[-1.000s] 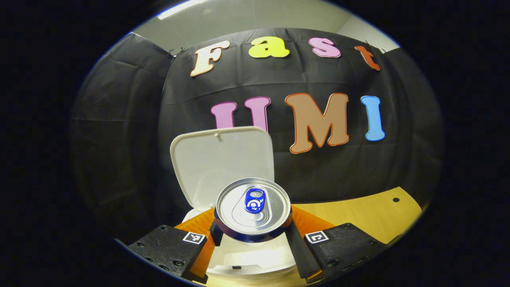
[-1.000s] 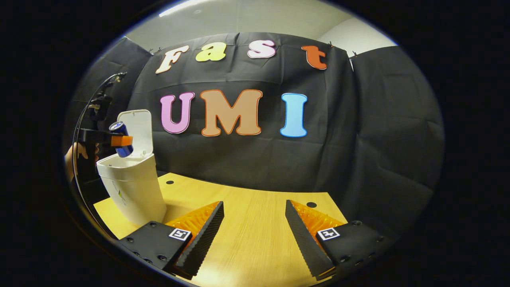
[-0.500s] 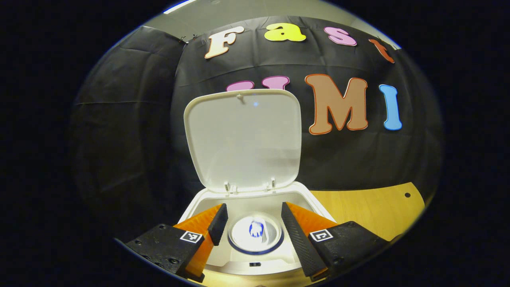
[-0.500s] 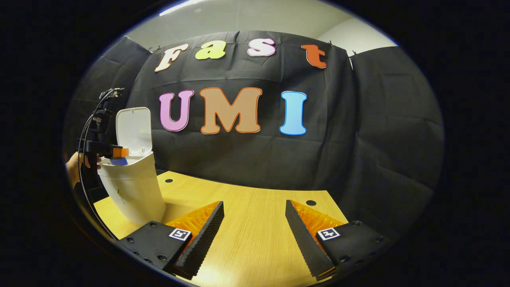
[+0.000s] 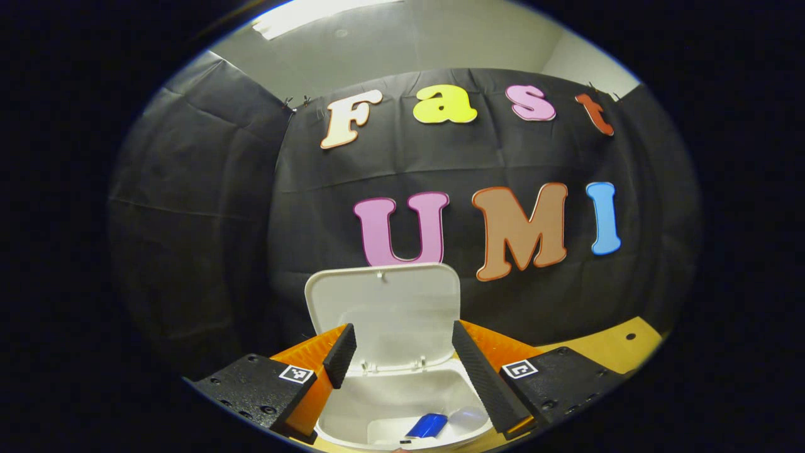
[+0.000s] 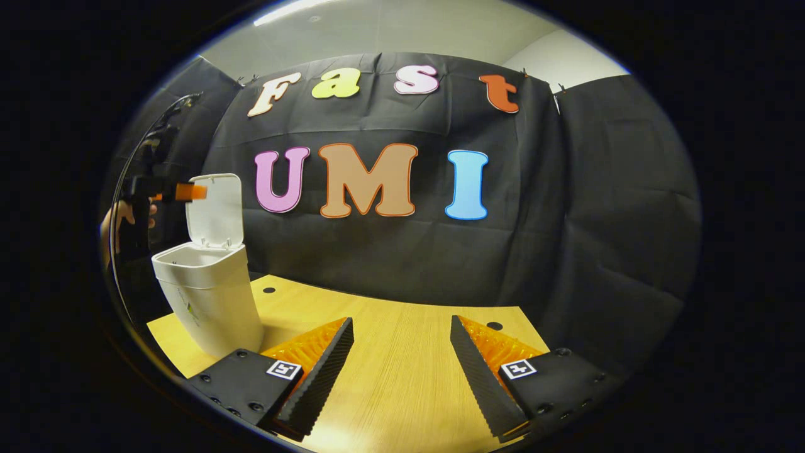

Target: Press the lid of the desktop garbage bin to open it, pick up the crumpled paper on the desktop and throw it into the bin, then pick up the pop can on the desktop and drop it into the bin, and finally close the garbage bin lid.

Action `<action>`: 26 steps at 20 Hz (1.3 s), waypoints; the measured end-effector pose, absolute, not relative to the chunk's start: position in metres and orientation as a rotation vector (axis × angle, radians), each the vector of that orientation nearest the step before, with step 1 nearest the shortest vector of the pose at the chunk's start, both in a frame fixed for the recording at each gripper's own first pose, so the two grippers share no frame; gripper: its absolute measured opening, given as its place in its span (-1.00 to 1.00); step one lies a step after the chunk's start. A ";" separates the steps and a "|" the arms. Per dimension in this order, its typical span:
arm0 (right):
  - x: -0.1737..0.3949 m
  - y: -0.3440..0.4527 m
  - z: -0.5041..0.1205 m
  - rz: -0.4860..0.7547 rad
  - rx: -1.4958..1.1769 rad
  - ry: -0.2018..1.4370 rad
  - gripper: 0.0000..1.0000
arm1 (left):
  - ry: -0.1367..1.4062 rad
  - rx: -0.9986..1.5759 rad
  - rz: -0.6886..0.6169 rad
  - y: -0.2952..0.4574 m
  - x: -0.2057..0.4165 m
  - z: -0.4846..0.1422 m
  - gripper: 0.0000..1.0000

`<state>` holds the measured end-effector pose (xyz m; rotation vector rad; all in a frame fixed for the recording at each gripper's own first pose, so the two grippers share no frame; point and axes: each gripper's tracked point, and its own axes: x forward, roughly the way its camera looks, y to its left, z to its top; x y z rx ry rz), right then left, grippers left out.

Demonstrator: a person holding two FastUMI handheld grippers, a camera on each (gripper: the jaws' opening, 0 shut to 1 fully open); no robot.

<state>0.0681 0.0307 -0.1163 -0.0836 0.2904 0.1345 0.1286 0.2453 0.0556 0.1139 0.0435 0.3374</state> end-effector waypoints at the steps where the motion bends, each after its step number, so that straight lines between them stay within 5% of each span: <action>1: 0.068 0.031 -0.117 0.133 -0.081 0.291 0.98 | 0.032 0.111 0.332 0.248 0.134 0.068 0.85; 8: 0.063 0.019 -0.122 0.094 -0.062 0.303 0.98 | -0.001 0.092 0.321 0.273 0.180 0.115 0.85; 26: 0.054 0.008 -0.130 0.041 -0.056 0.324 0.98 | 0.159 0.044 0.333 0.295 0.214 0.074 0.89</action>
